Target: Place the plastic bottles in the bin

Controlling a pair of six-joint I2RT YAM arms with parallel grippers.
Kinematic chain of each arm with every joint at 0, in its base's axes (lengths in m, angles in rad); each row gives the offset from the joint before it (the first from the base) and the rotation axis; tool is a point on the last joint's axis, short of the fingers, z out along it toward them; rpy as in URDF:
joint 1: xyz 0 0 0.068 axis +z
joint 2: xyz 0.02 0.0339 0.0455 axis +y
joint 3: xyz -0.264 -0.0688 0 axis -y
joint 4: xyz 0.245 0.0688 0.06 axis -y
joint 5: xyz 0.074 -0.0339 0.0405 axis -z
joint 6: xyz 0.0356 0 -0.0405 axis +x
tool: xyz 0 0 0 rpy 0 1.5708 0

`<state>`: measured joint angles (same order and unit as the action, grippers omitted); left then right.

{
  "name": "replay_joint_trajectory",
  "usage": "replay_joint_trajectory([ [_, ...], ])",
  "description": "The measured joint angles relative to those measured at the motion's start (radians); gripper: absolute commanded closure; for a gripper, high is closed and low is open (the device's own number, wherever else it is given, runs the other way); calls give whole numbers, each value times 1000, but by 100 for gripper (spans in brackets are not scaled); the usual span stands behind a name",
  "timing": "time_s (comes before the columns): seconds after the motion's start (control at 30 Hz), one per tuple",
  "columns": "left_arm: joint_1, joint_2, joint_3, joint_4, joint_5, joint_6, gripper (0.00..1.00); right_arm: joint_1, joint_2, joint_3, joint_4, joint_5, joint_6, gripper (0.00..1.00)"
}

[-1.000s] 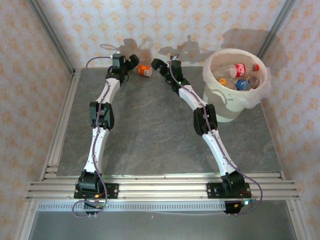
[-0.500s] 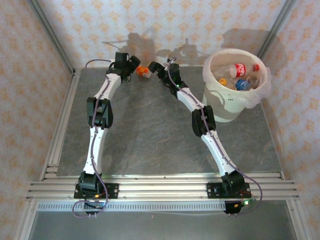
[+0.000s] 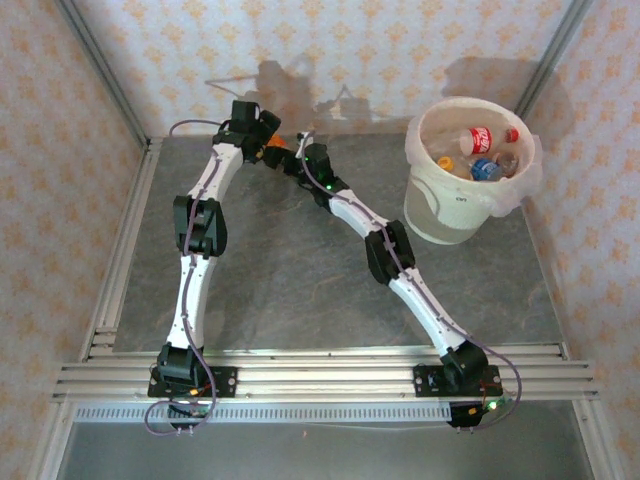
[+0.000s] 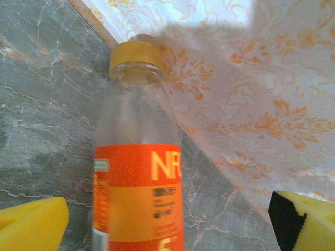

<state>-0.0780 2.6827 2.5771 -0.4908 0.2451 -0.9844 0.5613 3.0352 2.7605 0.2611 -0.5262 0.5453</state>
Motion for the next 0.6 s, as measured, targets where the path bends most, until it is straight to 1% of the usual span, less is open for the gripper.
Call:
replay_joint_trajectory([
  [0.03,2,4,16,-17,-4,9,0,5,0,3,-2,1,-13,1],
  [0.1,8,7,36,-35,-12,26,0,5,0,6,2,-38,-43,1],
  [0.2,13,7,51,-61,-22,72,0,10,-5,3,11,-123,-67,1],
  [0.27,14,7,53,-90,-27,112,0,12,-46,-74,31,-185,-71,2],
  [0.33,14,8,53,-114,-29,143,0,12,-144,-259,97,-226,-72,1],
  [0.37,14,10,53,-127,-29,156,0,10,-218,-397,144,-236,-76,0],
  [0.47,14,18,53,-158,-34,183,0,-1,-428,-737,233,-238,-119,0],
  [0.57,13,39,53,-188,-47,201,0,-21,-629,-985,275,-227,-184,0],
  [0.6,13,46,53,-203,-52,208,0,-28,-678,-1034,286,-222,-200,0],
])
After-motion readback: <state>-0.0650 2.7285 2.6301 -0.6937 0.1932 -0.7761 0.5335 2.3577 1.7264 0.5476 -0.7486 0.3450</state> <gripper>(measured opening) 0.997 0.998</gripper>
